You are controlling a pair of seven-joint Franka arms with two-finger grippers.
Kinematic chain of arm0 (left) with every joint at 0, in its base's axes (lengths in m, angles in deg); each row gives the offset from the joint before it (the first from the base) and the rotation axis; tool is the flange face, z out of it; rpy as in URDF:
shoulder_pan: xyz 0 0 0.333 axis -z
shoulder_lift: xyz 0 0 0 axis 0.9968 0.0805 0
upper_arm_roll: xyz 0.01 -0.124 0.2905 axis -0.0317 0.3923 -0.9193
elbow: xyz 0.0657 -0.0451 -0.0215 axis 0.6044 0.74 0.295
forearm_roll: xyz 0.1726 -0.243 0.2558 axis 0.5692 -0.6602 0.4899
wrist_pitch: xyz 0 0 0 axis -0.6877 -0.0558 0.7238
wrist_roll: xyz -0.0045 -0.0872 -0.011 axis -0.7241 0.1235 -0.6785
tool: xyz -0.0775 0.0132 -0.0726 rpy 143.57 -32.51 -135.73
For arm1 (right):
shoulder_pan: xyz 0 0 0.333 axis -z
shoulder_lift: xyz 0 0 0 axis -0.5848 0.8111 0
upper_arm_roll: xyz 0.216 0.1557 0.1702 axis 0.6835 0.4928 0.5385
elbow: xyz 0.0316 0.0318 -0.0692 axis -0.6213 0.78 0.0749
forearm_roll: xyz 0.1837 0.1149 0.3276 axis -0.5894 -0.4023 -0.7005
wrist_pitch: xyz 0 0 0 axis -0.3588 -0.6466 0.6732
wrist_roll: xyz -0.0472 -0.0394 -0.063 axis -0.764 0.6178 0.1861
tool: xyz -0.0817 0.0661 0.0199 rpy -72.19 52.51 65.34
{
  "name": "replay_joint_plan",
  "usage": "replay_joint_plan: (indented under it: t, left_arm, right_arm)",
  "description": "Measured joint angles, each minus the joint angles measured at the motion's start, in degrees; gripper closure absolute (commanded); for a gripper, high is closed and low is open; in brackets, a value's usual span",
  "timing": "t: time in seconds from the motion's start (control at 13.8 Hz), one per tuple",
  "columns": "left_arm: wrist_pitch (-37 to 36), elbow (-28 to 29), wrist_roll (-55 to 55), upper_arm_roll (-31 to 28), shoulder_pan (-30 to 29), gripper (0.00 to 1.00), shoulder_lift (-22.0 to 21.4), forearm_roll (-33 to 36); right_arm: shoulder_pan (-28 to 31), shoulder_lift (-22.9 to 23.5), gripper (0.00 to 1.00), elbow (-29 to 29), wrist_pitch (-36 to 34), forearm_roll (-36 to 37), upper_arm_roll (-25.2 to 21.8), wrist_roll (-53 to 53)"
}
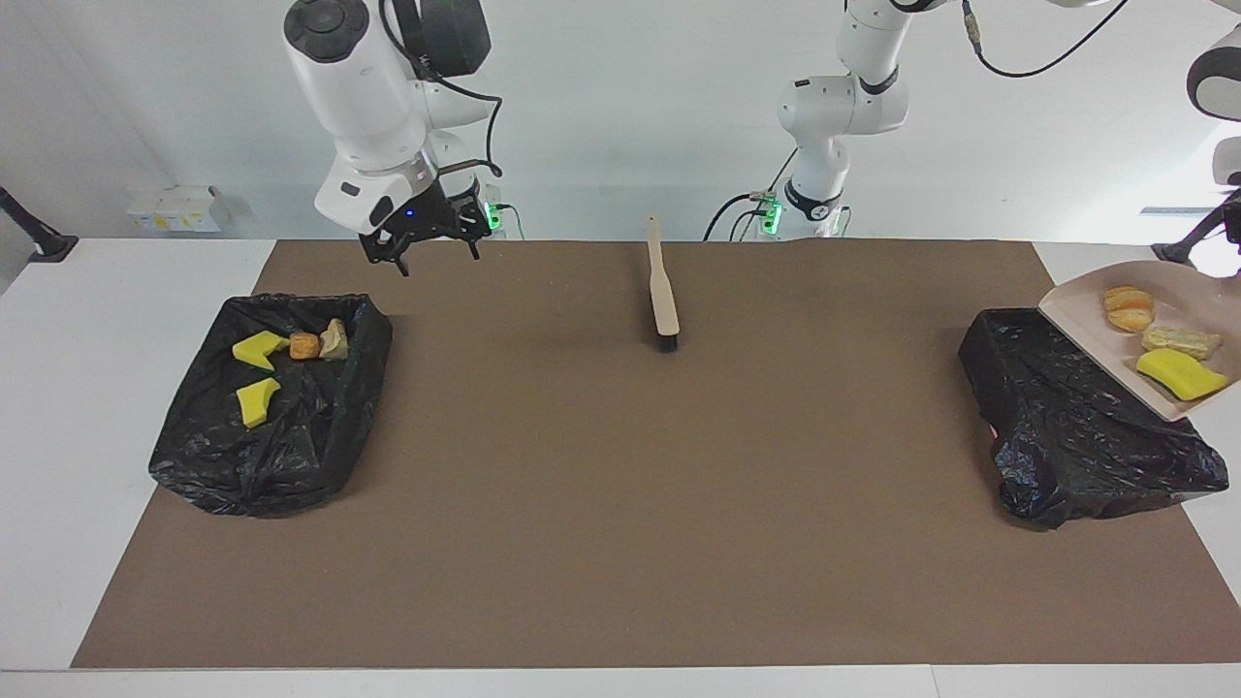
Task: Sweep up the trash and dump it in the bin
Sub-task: 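Tip the dustpan over the black bag nearest the left gripper to empty it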
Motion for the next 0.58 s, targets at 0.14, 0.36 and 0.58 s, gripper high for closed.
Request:
replay_joint_plan:
  t: [0.14,0.36,0.58]
  left_arm:
    - [0.03,-0.02,0.10,0.07,0.28,1.00,0.49,4.00]
    - [0.09,-0.03,0.10,0.16,0.65,1.00,1.21,6.62]
    - [0.55,0.02,-0.93,0.14,0.65,1.00,1.81,9.83]
  right_arm:
    - [1.24,-0.04,0.00,-0.60,0.96,2.69,-0.21,-0.02]
    - [1.77,-0.17,0.00,-0.94,2.10,2.94,-2.60,1.07]
    - [2.12,-0.62,0.00,-1.03,2.11,2.93,-3.61,3.74]
